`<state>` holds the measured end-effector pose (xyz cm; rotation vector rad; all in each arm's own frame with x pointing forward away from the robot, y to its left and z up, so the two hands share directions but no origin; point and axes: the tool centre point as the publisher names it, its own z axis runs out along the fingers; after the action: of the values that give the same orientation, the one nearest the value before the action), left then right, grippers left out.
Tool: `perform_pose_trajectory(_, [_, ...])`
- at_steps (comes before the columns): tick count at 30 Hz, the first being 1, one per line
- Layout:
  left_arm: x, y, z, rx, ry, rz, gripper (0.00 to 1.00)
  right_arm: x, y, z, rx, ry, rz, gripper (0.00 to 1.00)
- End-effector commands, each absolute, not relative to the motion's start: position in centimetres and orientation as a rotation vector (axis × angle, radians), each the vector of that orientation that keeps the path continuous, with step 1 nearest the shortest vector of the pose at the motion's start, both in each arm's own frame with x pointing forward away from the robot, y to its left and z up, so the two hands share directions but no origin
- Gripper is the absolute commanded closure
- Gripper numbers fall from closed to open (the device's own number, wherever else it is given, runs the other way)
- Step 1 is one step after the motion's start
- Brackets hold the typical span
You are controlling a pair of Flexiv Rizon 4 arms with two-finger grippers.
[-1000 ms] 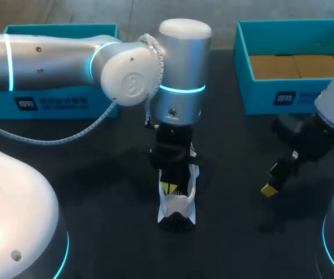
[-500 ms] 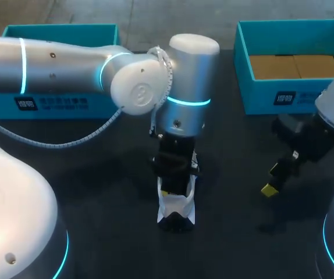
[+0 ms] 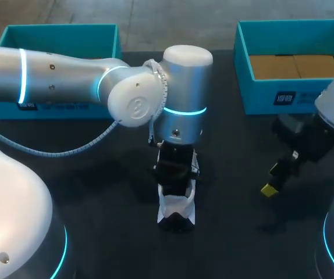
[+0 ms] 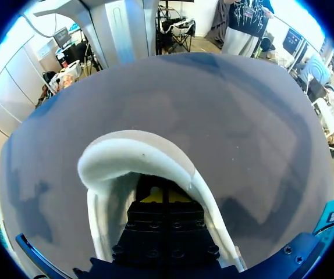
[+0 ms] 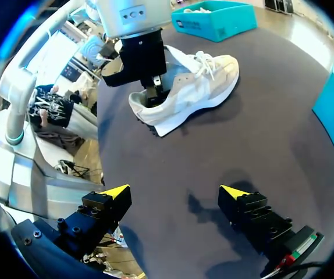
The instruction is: Take the shoe out of the shoebox, open the shoe tongue, remove and reinsert the insole, then place the shoe into the shoebox
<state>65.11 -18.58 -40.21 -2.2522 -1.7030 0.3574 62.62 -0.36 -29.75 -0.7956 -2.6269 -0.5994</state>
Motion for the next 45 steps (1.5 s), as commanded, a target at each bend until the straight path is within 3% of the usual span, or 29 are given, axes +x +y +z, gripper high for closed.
perform_pose_trajectory(1, [65.3,-18.2,-38.3,-2.284,-1.727,0.378,1.00,62.5,-0.4,-29.7,-0.799,-2.630,-0.598,0.00])
perform_pose_trajectory(10, [64.5,-19.3,-36.0,-2.342,-1.725,0.402,1.00,62.5,-0.4,-29.7,-0.799,-2.630,-0.598,0.00])
perform_pose_trajectory(34, [63.7,-20.2,-42.1,-2.220,-1.723,0.432,1.00,62.5,-0.4,-29.7,-0.799,-2.630,-0.598,0.00])
perform_pose_trajectory(45, [65.2,-19.3,-39.2,-2.275,-1.809,0.407,1.00,62.5,-0.4,-29.7,-0.799,-2.630,-0.598,0.00])
